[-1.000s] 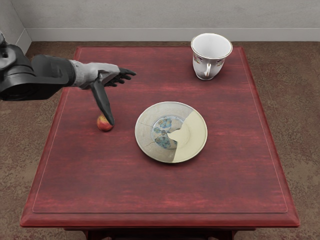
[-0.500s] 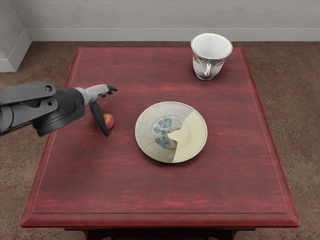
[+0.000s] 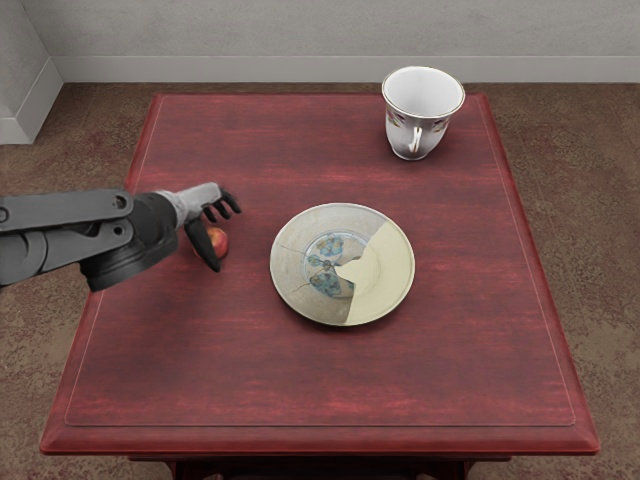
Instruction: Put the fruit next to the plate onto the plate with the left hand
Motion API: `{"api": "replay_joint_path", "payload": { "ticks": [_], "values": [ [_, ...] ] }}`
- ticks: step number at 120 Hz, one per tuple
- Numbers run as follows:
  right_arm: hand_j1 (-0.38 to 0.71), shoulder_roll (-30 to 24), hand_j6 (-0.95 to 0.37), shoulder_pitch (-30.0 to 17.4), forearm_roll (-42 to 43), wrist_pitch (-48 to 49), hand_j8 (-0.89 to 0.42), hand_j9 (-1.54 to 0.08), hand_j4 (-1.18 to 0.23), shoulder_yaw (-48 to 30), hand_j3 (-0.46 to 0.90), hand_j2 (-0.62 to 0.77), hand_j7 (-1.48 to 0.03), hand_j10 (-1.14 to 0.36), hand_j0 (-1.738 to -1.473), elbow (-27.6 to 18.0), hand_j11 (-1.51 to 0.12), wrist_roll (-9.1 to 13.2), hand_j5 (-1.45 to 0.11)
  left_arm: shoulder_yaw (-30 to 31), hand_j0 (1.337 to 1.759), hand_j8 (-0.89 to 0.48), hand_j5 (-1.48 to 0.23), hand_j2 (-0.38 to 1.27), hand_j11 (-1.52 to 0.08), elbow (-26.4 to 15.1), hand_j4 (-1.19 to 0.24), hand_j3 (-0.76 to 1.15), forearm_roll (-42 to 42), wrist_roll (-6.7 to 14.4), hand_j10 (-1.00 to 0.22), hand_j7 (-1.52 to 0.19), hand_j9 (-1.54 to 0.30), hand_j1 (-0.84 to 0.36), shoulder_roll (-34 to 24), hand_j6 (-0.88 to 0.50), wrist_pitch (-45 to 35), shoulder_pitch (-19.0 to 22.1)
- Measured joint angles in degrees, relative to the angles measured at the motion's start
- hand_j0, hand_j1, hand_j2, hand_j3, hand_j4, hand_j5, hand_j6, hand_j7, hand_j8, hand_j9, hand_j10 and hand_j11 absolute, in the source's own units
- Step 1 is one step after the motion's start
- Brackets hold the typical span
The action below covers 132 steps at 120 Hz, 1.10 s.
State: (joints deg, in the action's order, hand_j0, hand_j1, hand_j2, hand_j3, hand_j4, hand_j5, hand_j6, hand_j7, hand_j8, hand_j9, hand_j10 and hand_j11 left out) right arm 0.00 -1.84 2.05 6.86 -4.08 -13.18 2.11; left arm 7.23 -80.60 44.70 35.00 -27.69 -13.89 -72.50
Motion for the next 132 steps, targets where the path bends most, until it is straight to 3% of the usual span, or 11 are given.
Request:
{"api": "replay_joint_path", "payload": {
  "ticks": [18, 37, 61, 72, 92, 116, 132],
  "values": [
    [-0.33, 0.0, -0.01, 0.0, 0.01, 0.0, -0.01, -0.02, -0.01, 0.0, 0.0, 0.0, -0.02, -0.01, -1.658, 0.0, -0.02, 0.0, -0.02, 0.93, 1.658, -0.44, -0.57, 0.09, -0.57, 0.0, -0.44, 0.0, 0.02, 0.0, -0.44, -0.57, -0.57, -0.18, 0.09, -0.44, -0.13, 0.07],
    [-0.33, 0.0, -0.01, 0.0, 0.0, 0.0, -0.01, -0.02, -0.01, 0.0, 0.0, 0.0, -0.02, -0.01, -1.658, 0.0, -0.02, 0.0, -0.02, 1.14, 1.657, -0.44, -0.72, 0.16, -0.72, 0.0, -0.55, 0.0, 0.1, 0.01, -0.55, -0.72, -0.72, -0.29, 0.09, -0.54, 0.02, -0.01],
    [-0.33, 0.0, -0.01, 0.0, 0.0, 0.0, -0.01, -0.02, -0.01, -0.01, 0.0, 0.0, -0.02, -0.01, -1.658, 0.0, -0.02, 0.0, -0.02, 1.16, 1.652, -0.42, -0.81, 0.24, -0.85, 0.02, -0.65, 0.0, 0.42, 0.03, -0.58, -0.82, -0.84, -0.3, 0.18, -0.53, 0.14, 0.25],
    [-0.33, 0.0, -0.01, 0.0, 0.01, 0.0, -0.01, -0.02, -0.01, -0.01, 0.0, 0.0, -0.02, -0.02, -1.658, 0.0, -0.02, 0.0, -0.02, 1.2, 1.65, -0.44, -0.84, 0.19, -0.88, 0.03, -0.67, 0.0, 0.41, 0.04, -0.59, -0.86, -0.88, -0.26, 0.07, -0.54, 0.2, 0.27],
    [-0.33, 0.0, -0.01, 0.0, 0.02, 0.0, -0.01, -0.02, -0.01, -0.03, 0.0, 0.0, -0.02, -0.01, -1.658, 0.0, -0.02, 0.0, -0.02, 0.63, 1.653, -0.46, -0.89, 0.31, -0.89, 0.3, -0.66, 0.0, -0.53, 0.0, -0.63, -0.88, -0.89, -0.27, -0.46, -0.57, 0.34, -1.59],
    [-0.33, 0.0, -0.01, 0.0, 0.01, 0.0, -0.01, -0.02, -0.01, -0.01, 0.0, 0.0, -0.02, -0.01, -1.658, 0.0, -0.02, 0.0, -0.02, -6.65, 1.655, -0.46, -0.9, 0.31, -0.88, 0.48, -0.64, 0.0, -3.31, -0.01, -0.63, -0.86, -0.87, -0.27, -3.06, -0.57, 1.14, -1.26],
    [-0.33, 0.0, -0.01, 0.0, 0.02, 0.0, -0.01, -0.02, -0.01, -0.01, 0.0, 0.0, -0.02, -0.01, -1.658, 0.0, -0.02, 0.0, -0.02, -13.94, 1.655, -0.46, -0.88, 0.32, -0.86, 0.48, -0.63, 0.0, -7.95, 0.01, -0.63, -0.85, -0.85, -0.28, -2.54, -0.58, 7.54, -1.68]
  ]
}}
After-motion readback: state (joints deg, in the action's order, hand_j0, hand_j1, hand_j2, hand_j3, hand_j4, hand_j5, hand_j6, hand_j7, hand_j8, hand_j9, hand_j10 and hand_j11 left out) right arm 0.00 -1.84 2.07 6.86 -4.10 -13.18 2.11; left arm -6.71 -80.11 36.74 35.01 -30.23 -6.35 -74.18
